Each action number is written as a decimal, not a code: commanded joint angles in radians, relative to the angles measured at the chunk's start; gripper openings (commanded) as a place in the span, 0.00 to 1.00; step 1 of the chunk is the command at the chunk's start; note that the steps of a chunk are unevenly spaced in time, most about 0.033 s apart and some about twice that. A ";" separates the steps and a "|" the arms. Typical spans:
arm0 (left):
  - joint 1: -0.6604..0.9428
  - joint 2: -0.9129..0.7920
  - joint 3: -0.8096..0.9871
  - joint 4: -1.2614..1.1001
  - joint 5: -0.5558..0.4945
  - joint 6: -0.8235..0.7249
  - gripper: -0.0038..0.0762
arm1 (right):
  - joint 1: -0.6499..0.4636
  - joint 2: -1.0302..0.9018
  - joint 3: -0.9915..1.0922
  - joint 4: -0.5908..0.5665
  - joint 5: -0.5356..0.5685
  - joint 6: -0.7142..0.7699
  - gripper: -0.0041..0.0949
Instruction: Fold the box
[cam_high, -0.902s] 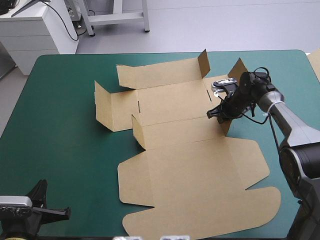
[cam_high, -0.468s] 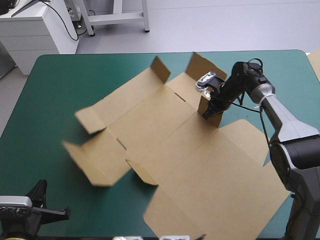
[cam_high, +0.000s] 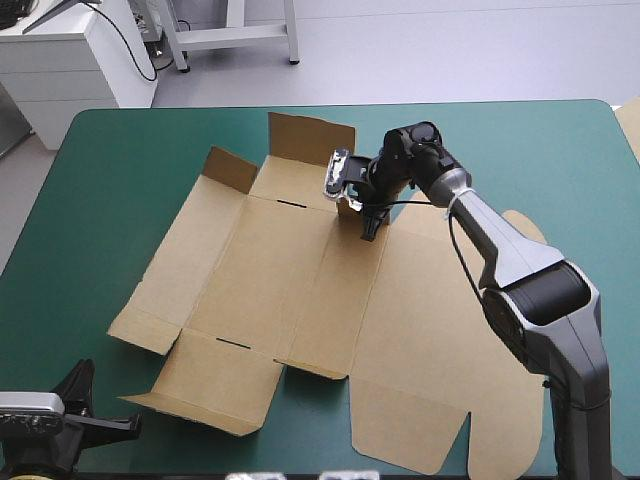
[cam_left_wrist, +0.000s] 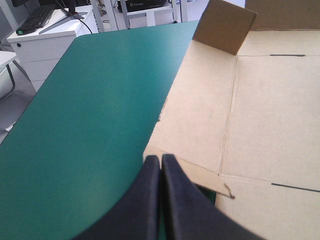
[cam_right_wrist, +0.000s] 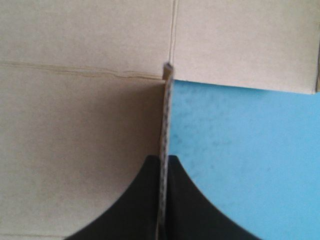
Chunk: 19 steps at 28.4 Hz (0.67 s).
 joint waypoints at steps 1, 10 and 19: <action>-0.008 -0.001 -0.021 -0.016 -0.075 -0.001 0.04 | 0.035 -0.058 -0.047 0.012 -0.086 -0.101 0.02; -0.008 -0.001 -0.021 -0.016 -0.075 -0.001 0.04 | 0.069 -0.029 -0.047 0.014 -0.141 -0.270 0.02; -0.008 -0.001 -0.021 -0.016 -0.075 -0.001 0.04 | 0.079 -0.027 -0.047 0.137 -0.217 -0.338 0.09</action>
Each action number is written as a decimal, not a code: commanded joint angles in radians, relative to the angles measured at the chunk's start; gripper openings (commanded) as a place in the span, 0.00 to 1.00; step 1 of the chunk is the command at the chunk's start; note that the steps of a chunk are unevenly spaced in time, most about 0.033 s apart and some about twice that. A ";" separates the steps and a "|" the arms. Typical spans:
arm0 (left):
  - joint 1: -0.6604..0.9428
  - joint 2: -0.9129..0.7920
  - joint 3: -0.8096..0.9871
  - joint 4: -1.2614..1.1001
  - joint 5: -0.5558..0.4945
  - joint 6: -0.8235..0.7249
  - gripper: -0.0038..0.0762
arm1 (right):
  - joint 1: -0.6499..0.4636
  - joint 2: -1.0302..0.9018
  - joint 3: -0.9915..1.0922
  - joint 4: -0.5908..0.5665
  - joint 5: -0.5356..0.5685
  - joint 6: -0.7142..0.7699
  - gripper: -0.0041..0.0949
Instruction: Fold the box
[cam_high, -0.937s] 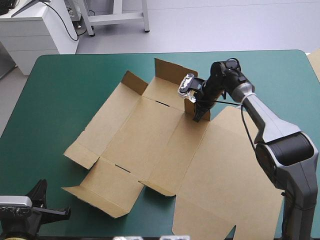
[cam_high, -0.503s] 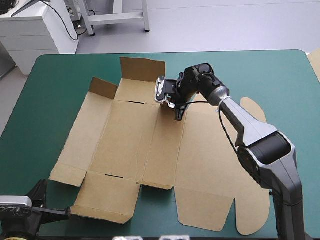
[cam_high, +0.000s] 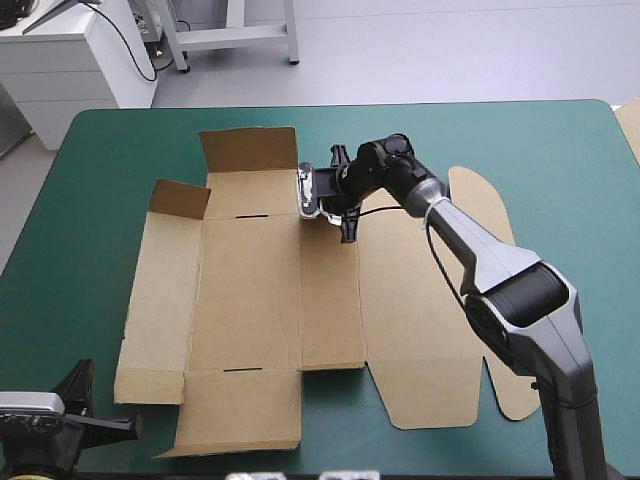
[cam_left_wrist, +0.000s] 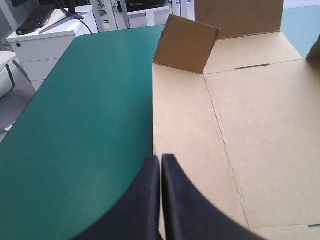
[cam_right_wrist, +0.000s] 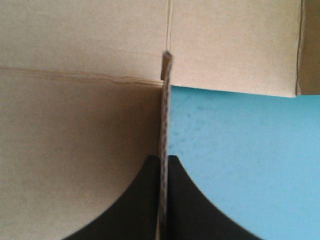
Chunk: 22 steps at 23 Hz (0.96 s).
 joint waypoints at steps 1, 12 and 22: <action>-0.008 -0.001 -0.021 -0.016 -0.075 -0.001 0.04 | 0.005 -0.068 -0.034 0.052 -0.036 -0.016 0.13; -0.008 -0.001 -0.021 -0.016 -0.075 -0.001 0.04 | 0.007 -0.162 -0.107 -0.111 -0.067 0.310 0.28; -0.008 0.002 -0.023 -0.093 -0.074 -0.001 0.04 | 0.002 -0.282 -0.107 -0.352 0.202 1.033 0.03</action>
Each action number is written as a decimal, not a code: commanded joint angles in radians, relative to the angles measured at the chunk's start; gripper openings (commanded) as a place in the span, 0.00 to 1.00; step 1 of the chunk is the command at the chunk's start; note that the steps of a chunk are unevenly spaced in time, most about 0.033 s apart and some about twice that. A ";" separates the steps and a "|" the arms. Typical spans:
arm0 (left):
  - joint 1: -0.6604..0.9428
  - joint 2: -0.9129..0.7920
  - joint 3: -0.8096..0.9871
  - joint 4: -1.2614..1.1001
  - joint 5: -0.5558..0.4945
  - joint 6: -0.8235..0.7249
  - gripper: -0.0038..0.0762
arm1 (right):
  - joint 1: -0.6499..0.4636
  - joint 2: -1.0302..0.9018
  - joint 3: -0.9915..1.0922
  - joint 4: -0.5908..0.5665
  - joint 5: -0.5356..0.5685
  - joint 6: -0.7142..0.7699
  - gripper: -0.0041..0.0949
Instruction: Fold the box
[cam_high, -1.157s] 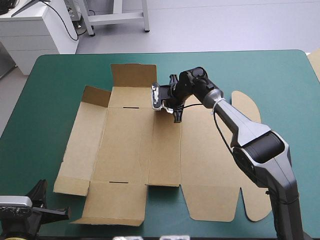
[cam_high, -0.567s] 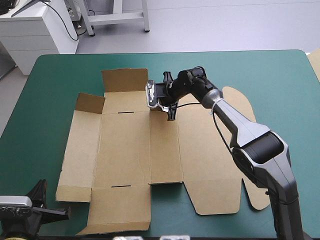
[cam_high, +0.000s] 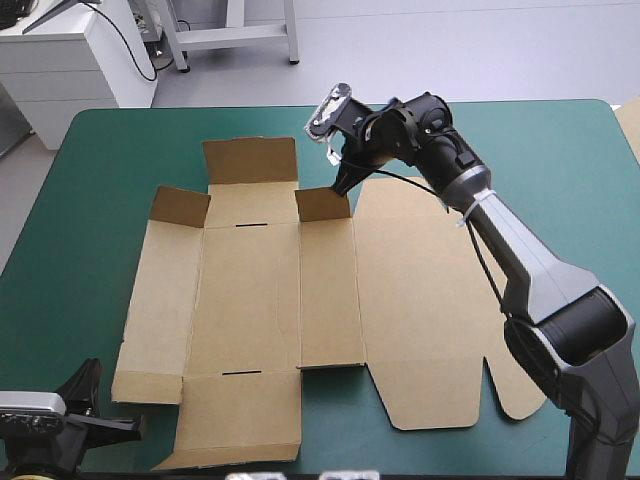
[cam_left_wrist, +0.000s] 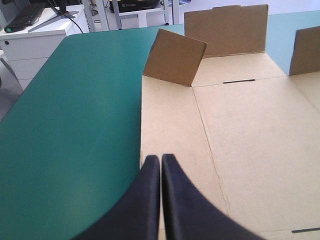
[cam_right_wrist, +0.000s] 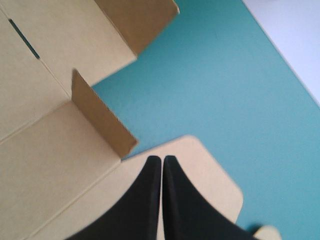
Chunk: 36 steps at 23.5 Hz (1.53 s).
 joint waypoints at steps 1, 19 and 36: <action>-0.008 0.011 -0.030 -0.043 -0.076 -0.008 0.04 | -0.004 -0.067 -0.032 -0.131 0.154 0.258 0.03; 0.011 1.016 -0.620 0.163 0.306 0.006 0.04 | -0.082 -0.469 0.393 -0.119 0.208 0.575 0.03; 0.404 1.535 -0.647 -0.423 0.528 0.356 0.07 | -0.176 -1.258 1.074 -0.141 0.077 0.607 0.03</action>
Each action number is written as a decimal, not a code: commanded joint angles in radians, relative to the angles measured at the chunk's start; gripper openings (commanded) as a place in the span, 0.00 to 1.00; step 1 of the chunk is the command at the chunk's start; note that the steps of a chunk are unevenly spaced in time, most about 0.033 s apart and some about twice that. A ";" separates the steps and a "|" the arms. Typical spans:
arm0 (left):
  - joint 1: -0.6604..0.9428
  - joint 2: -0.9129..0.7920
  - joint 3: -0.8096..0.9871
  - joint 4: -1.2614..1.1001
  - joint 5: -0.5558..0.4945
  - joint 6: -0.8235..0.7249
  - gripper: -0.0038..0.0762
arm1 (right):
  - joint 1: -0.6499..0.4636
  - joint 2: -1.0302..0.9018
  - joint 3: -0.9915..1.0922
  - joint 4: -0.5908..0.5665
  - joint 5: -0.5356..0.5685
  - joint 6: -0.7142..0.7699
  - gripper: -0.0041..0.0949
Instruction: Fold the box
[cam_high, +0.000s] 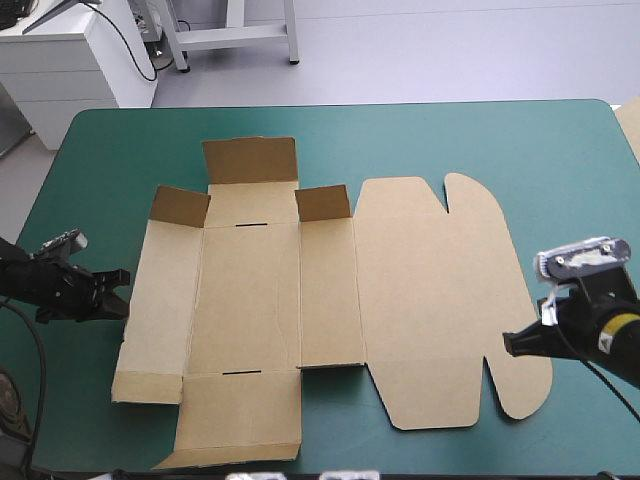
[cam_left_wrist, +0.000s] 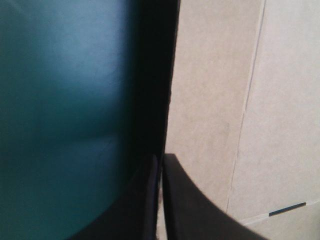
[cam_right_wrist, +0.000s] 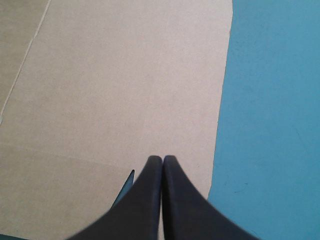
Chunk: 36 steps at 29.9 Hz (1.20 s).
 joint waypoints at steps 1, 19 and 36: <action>0.002 -0.034 -0.029 -0.037 0.092 0.015 0.07 | -0.006 -0.092 0.017 -0.027 -0.051 0.014 0.03; -0.035 -0.028 -0.016 -0.042 0.047 0.001 0.77 | -0.006 -0.176 0.062 -0.130 -0.002 0.051 0.03; -0.232 -0.028 0.071 -0.217 0.019 -0.013 0.71 | -0.004 -0.176 0.062 -0.183 0.032 -0.003 0.03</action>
